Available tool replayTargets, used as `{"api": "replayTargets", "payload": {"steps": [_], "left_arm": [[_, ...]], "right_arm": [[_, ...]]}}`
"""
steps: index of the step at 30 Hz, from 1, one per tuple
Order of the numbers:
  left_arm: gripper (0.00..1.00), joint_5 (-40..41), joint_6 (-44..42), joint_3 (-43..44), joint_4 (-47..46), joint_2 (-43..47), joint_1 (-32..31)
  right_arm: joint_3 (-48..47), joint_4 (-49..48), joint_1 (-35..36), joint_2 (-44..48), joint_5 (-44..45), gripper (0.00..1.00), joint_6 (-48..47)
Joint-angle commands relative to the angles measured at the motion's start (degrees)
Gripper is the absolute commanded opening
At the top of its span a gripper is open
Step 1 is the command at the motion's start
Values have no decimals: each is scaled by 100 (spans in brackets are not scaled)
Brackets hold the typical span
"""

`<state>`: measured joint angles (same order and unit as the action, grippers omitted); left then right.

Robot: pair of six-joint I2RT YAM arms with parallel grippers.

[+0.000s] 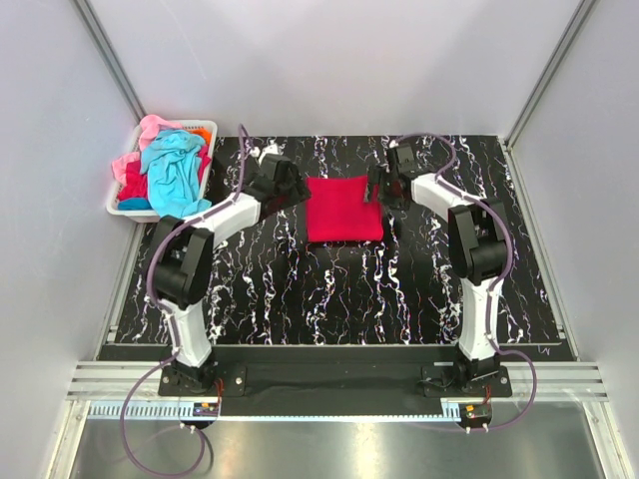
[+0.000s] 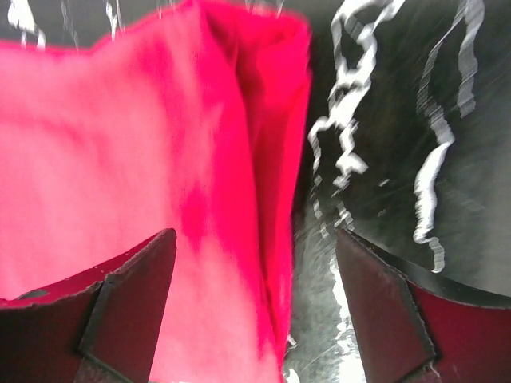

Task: Fold and stack the t-shirts
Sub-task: Neatly place the folded tshirt to the corner

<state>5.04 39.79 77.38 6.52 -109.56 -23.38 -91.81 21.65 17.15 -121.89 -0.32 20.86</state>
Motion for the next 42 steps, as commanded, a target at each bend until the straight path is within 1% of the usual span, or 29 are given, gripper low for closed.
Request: {"api": "replayTargets", "payload": {"steps": [1, 3, 4, 6, 8, 10, 14, 16, 23, 31, 39, 42], "left_arm": [[67, -371, 160, -381, -195, 689, 105], [67, -424, 178, -654, -195, 926, 158], [67, -451, 178, -811, -178, 1154, 167], [67, -442, 161, -944, -90, 1401, 184], [67, -390, 125, -1093, 32, 1735, 193], [67, -346, 117, -1234, 156, 1963, 211], [68, -249, 73, -1314, 314, 2508, 228], [68, -205, 29, -1261, 419, 2614, 228], [68, -196, 11, -1313, 674, 3028, 237], [68, -222, 20, -1787, 780, 3572, 237], [69, -170, 55, -2061, 938, 4003, 237], [69, -117, 20, -2061, 1017, 4091, 237]], "right_arm": [[356, -538, -290, 464, -1072, 88, 313], [514, -854, -422, 438, -1434, 85, 506], [524, -881, -518, 368, -1688, 83, 594], [533, -952, -572, 288, -1814, 81, 656], [541, -1005, -642, 157, -2120, 76, 761], [489, -1075, -677, -27, -2602, 73, 840], [287, -1101, -686, -353, -3421, 75, 946], [234, -1093, -678, -450, -3589, 75, 1007], [295, -918, -669, -398, -3265, 75, 894], [471, -197, -669, -72, -1754, 76, 384], [383, -170, -669, -511, -2235, 75, 489], [366, -371, -669, -670, -2779, 75, 559]]}}
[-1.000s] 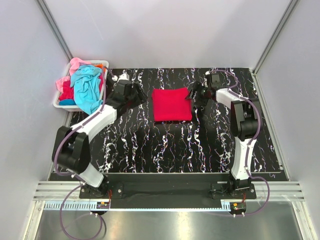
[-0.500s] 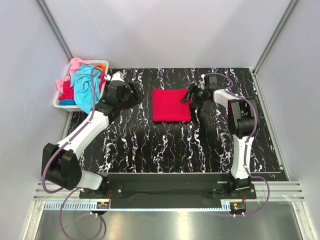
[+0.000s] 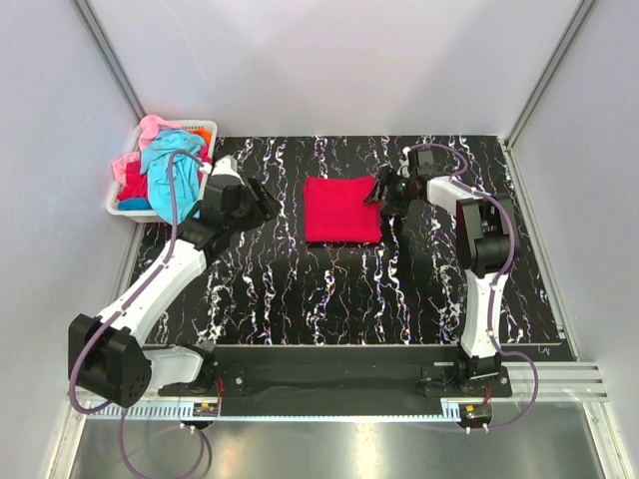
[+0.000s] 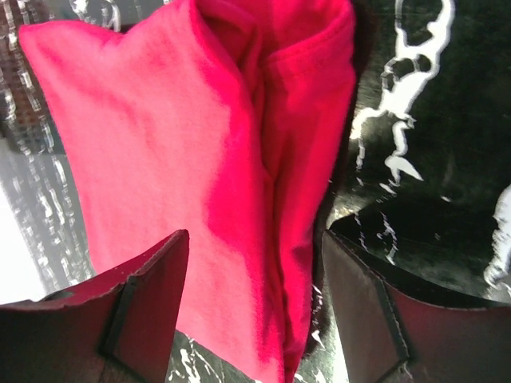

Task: Fold and stack the t-shirts
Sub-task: Neatly place the folded tshirt to the corner

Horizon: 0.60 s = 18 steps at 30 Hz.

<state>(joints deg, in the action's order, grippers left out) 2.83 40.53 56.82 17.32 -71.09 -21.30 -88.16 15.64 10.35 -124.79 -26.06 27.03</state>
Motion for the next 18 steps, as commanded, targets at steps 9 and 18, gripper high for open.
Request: {"api": "replayTargets", "payload": {"steps": [9, 18], "left_arm": [[69, 209, -116, 75, 104, 394, 29], [70, 253, -169, 84, 263, 596, 29]], "right_arm": [[-263, -34, 20, -678, -1252, 71, 259], [-657, 501, 11, -669, -726, 0, -4]]}}
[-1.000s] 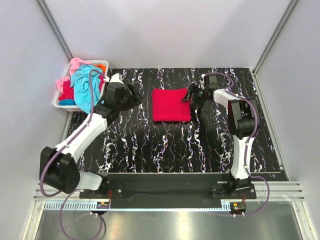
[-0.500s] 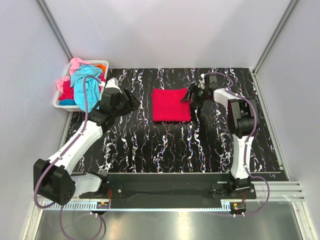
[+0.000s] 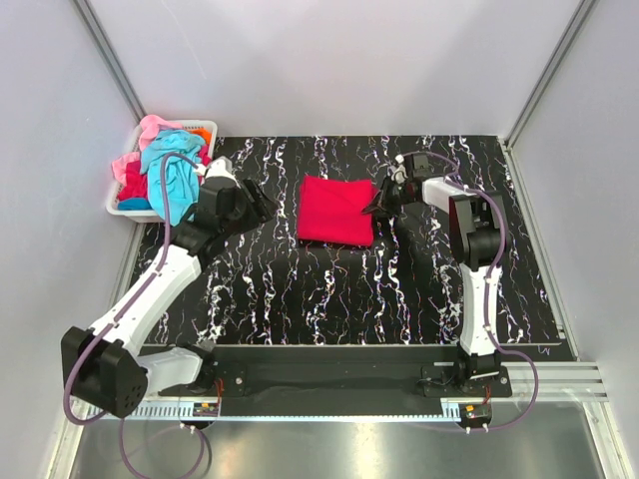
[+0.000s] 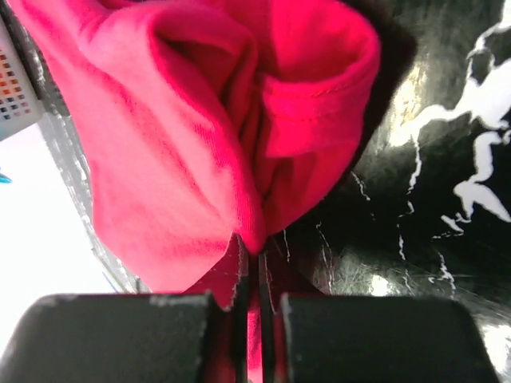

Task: Fold and stack the t-shirts
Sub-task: Neatly place the folded tshirt to the corner

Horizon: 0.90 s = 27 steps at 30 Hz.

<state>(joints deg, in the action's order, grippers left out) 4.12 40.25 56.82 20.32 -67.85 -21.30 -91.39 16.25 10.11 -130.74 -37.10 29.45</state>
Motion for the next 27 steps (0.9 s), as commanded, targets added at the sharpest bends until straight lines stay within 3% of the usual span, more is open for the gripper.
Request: {"api": "replayTargets", "payload": {"steps": [1, 4, 12, 23, 27], "left_arm": [[70, 133, -149, 75, -10, 308, 29], [70, 185, -193, 49, 121, 492, 29], [71, 256, -272, 49, 385, 809, 29], [72, 124, -342, 93, 456, 554, 38], [72, 80, -342, 136, 438, 265, 38]], "right_arm": [[-431, 545, 35, -92, 727, 0, -377], [-1010, 1142, 9, -180, 1692, 0, -676], [-2988, 2197, -527, -759, 3251, 0, -871], [-5878, 2796, -1818, -2016, 4280, 0, -1354], [-6320, 2612, -2056, -2289, 4755, 0, -1653]]}}
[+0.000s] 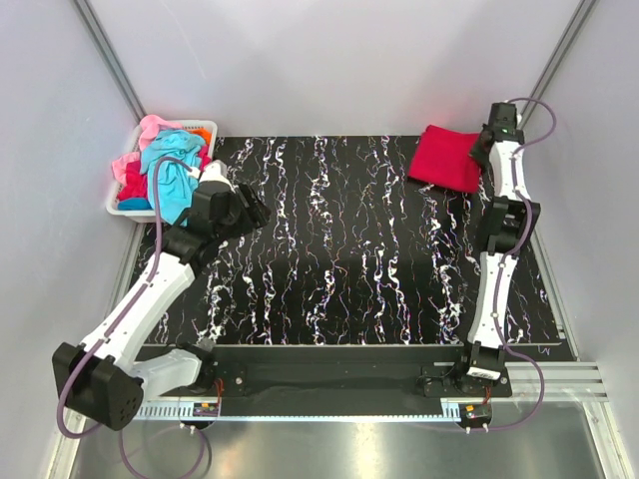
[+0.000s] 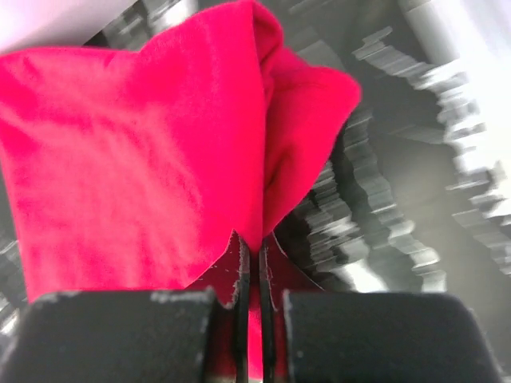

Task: Fold and stack the t-shirts
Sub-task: Neatly place the folded tshirt to the corner

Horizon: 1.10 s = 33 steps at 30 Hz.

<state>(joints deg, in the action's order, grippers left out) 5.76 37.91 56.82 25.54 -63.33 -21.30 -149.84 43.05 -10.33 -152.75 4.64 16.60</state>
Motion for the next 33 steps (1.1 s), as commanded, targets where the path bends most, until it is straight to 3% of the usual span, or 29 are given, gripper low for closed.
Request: {"api": "replayTargets", "payload": {"steps": [1, 15, 22, 25, 27, 32, 33], "left_arm": [[72, -119, -108, 145, -93, -241, 38], [72, -418, -205, -83, -717, -531, 12], [72, -462, -275, -92, -822, -637, -23], [72, -505, -319, -92, -866, -707, -32], [72, -541, -363, -101, -893, -733, -41], [72, -690, -451, -127, -954, -812, -67], [72, -708, -460, -144, -972, -812, -76]], "right_arm": [[-467, -155, -48, -123, 703, 0, -516], [-432, -1887, -206, -527, 2768, 0, -1816], [-432, -2686, -294, -677, 2937, 0, -2354], [-441, -2845, -303, -730, 2928, 10, -2530], [-484, -2881, -303, -774, 3007, 25, -2652], [-529, -3030, -303, -774, 3525, 38, -2846], [-537, -3056, -303, -748, 3743, 57, -2864]]}}
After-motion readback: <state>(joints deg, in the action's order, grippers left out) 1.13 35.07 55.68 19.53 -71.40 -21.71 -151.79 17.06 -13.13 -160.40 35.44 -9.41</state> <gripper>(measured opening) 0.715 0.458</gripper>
